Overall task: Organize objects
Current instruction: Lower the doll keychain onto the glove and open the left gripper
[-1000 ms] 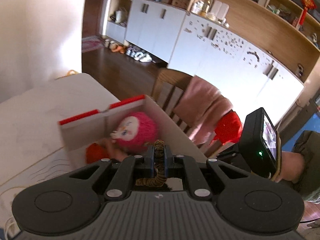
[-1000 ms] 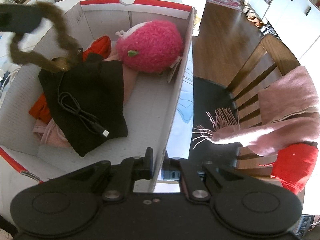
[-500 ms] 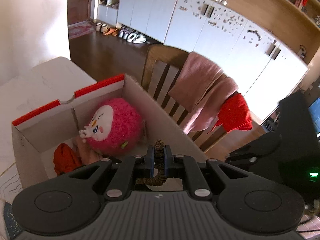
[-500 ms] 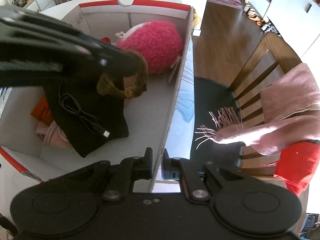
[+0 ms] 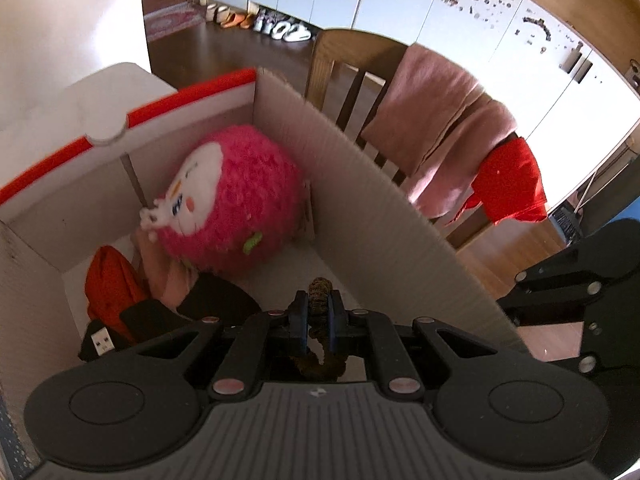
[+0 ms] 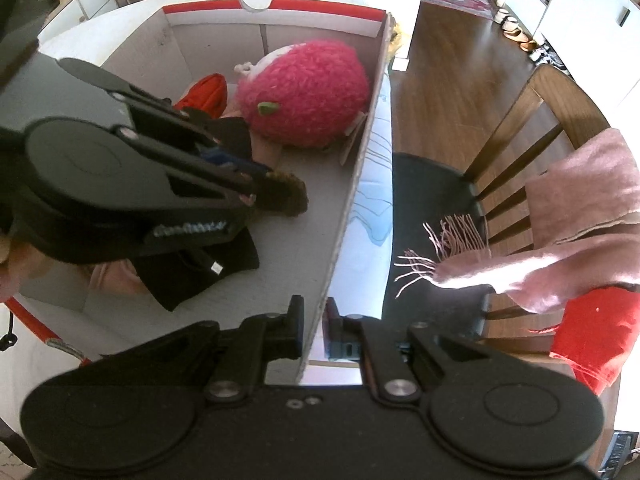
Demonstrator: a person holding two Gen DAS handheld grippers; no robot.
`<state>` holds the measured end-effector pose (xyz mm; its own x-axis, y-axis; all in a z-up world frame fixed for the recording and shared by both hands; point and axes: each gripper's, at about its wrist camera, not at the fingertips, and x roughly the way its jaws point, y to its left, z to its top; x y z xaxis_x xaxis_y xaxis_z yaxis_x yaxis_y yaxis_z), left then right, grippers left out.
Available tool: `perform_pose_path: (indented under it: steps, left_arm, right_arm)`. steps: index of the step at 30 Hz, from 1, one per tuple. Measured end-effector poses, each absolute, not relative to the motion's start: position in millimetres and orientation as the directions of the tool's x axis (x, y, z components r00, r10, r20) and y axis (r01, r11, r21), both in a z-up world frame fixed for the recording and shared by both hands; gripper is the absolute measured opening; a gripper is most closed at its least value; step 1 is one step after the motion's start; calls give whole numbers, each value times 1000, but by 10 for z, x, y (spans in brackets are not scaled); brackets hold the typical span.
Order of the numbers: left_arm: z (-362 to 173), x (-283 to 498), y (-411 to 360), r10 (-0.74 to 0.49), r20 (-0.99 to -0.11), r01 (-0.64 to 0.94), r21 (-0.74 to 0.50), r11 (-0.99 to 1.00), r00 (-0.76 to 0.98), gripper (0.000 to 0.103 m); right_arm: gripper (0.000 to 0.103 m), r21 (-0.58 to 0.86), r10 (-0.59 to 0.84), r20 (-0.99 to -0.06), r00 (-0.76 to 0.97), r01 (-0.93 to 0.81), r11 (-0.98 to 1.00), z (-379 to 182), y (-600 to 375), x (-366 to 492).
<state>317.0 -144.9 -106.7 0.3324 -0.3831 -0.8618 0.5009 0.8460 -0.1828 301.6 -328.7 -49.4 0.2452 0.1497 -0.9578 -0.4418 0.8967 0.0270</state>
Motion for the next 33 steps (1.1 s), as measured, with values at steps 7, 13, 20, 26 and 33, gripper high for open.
perform_pose_path:
  steps: [7,13,20,26,33]
  left_arm:
    - [-1164,3166,-1415,-366,-875,487,-182,854,316,11]
    - [-1121,3116,-1401,-384,-868,515,-183,837,315,25]
    - [-1009,3041,-1358,-391,-853,528,-168,833,345,36]
    - [-852,2969,-1237,-424,-820,522,-186,833,385,64]
    - [-613,2812,-960,-428,-787,494,-183,850,445,64]
  right_arm:
    - [9,37,160,-958,238,-452,891,-495,-3297,3025]
    - [9,44,167,-958,233,-457,889,-497,-3303,3032]
    - [10,47,171,-957,233,-457,888,-503,-3311,3031]
    - [10,47,171,-957,234,-456,889,-498,-3309,3033]
    - [10,51,173,-957,234,-450,891,-490,-3313,3024]
